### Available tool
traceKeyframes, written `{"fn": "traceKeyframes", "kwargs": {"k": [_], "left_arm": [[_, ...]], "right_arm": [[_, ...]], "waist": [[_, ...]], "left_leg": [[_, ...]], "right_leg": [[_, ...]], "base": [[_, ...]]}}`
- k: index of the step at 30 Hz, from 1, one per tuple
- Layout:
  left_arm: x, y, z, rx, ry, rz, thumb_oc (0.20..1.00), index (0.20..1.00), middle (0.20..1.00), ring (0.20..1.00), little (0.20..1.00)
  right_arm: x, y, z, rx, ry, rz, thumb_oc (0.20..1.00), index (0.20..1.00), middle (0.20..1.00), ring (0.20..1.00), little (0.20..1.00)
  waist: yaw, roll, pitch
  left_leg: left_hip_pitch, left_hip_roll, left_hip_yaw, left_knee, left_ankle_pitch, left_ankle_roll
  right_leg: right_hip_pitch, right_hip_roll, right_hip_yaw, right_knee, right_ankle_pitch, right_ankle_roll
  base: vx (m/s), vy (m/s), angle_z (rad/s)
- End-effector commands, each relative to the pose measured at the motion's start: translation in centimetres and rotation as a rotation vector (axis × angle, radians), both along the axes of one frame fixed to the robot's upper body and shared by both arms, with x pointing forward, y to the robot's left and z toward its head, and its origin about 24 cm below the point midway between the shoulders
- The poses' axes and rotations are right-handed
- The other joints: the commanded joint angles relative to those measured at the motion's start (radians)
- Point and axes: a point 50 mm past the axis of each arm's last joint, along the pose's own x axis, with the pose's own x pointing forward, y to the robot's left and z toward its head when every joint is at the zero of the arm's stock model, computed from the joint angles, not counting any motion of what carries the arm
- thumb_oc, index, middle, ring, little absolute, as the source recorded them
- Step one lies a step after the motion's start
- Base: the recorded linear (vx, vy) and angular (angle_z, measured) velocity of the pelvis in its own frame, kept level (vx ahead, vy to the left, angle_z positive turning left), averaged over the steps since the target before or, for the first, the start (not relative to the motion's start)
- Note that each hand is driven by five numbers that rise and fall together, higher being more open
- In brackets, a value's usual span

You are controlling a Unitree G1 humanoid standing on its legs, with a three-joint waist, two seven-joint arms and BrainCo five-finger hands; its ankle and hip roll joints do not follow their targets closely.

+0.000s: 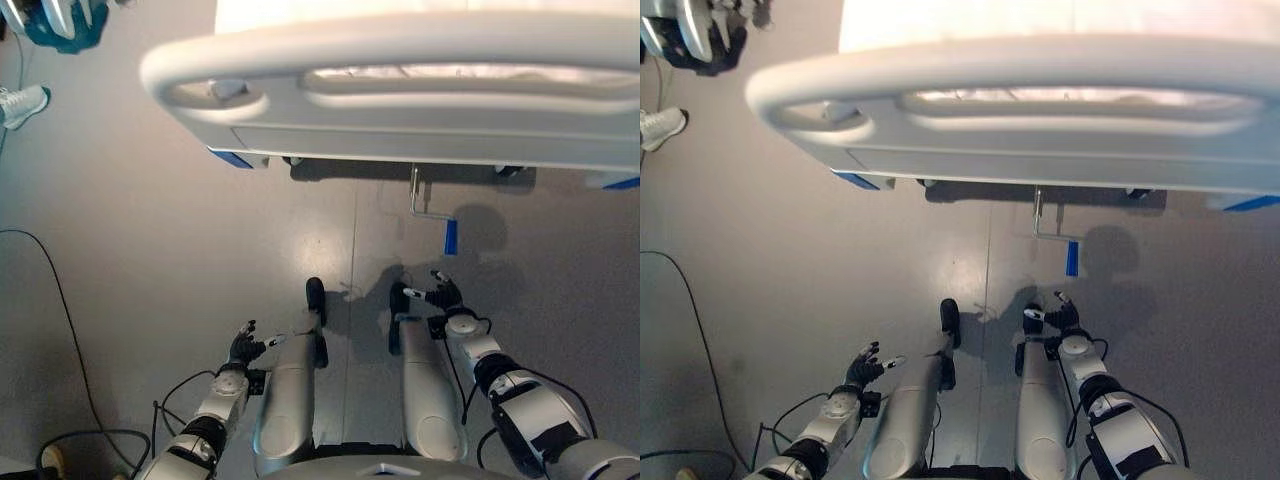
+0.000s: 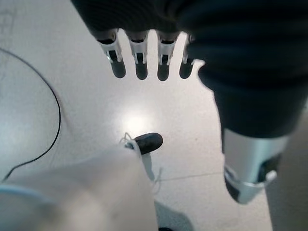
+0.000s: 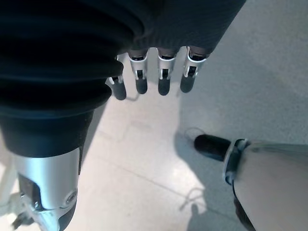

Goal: Raise the hospital bed

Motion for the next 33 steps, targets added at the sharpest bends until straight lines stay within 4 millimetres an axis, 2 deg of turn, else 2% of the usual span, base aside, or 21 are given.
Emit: {"fn": "traceKeyframes", "kwargs": {"k": [1, 7, 8, 12, 14, 19, 22, 33], "left_arm": [[-0.7, 1.3, -0.1, 0.026, -0.001, 0.050, 1.000, 1.000, 1.000, 1.000, 1.000], [-0.7, 2.0, 0.3, 0.022, -0.026, 0.103, 1.000, 1.000, 1.000, 1.000, 1.000], [-0.6, 2.1, 0.4, 0.021, -0.038, 0.121, 1.000, 1.000, 1.000, 1.000, 1.000], [-0.6, 2.2, 0.8, 0.019, -0.063, 0.144, 1.000, 1.000, 1.000, 1.000, 1.000], [-0.6, 2.4, 1.2, 0.018, -0.090, 0.158, 1.000, 1.000, 1.000, 1.000, 1.000], [-0.8, 3.0, 1.4, 0.022, -0.101, 0.183, 1.000, 1.000, 1.000, 1.000, 1.000], [-1.1, 3.7, 1.5, 0.030, -0.102, 0.203, 1.000, 1.000, 1.000, 1.000, 1.000], [-0.8, 3.9, 2.0, 0.039, -0.123, 0.218, 1.000, 1.000, 1.000, 1.000, 1.000]], "right_arm": [[0.5, 0.1, 1.3, 0.047, -0.106, -0.036, 1.000, 1.000, 1.000, 1.000, 1.000], [1.8, -0.6, 3.2, 0.108, -0.210, -0.145, 1.000, 1.000, 1.000, 1.000, 1.000], [2.2, -0.8, 4.1, 0.137, -0.263, -0.194, 1.000, 1.000, 1.000, 1.000, 1.000], [2.4, -1.2, 5.3, 0.193, -0.348, -0.277, 1.000, 1.000, 1.000, 1.000, 1.000], [2.6, -1.3, 6.5, 0.232, -0.427, -0.302, 1.000, 1.000, 1.000, 1.000, 1.000], [2.7, -1.3, 7.6, 0.264, -0.486, -0.306, 1.000, 1.000, 1.000, 1.000, 1.000], [2.9, -0.2, 8.9, 0.292, -0.544, -0.243, 1.000, 1.000, 1.000, 1.000, 1.000], [3.2, 2.4, 10.7, 0.356, -0.627, -0.139, 1.000, 1.000, 1.000, 1.000, 1.000]], "waist": [[0.003, -0.022, -0.011], [0.005, -0.021, -0.007], [0.004, -0.022, -0.007], [0.001, -0.028, -0.007], [-0.005, -0.034, -0.007], [-0.008, -0.041, -0.007], [-0.012, -0.053, -0.007], [-0.014, -0.064, -0.007]], "left_leg": [[-0.038, 0.001, -0.028, 0.129, -0.070, -0.014], [-0.140, 0.004, -0.030, 0.174, -0.081, -0.014], [-0.167, 0.006, -0.027, 0.187, -0.084, -0.014], [-0.201, 0.009, -0.026, 0.203, -0.089, -0.014], [-0.226, 0.008, -0.028, 0.210, -0.094, -0.015], [-0.250, 0.011, -0.027, 0.215, -0.095, -0.017], [-0.262, 0.012, -0.020, 0.212, -0.092, -0.018], [-0.286, 0.014, -0.017, 0.218, -0.088, -0.020]], "right_leg": [[0.010, -0.031, 0.003, -0.137, 0.157, 0.097], [-0.093, -0.025, 0.012, -0.094, 0.149, 0.093], [-0.118, -0.026, 0.012, -0.084, 0.148, 0.093], [-0.152, -0.023, 0.016, -0.072, 0.146, 0.092], [-0.177, -0.022, 0.019, -0.066, 0.145, 0.090], [-0.204, -0.021, 0.025, -0.063, 0.148, 0.090], [-0.221, -0.018, 0.031, -0.065, 0.150, 0.090], [-0.246, -0.015, 0.035, -0.062, 0.154, 0.087]], "base": [[-0.05, -0.009, 0.07], [-0.01, -0.003, -0.01], [0.00, 0.000, 0.00], [0.00, 0.000, 0.00], [0.00, 0.000, 0.00], [0.00, 0.000, 0.00], [0.00, -0.004, -0.01], [0.00, -0.001, -0.02]]}}
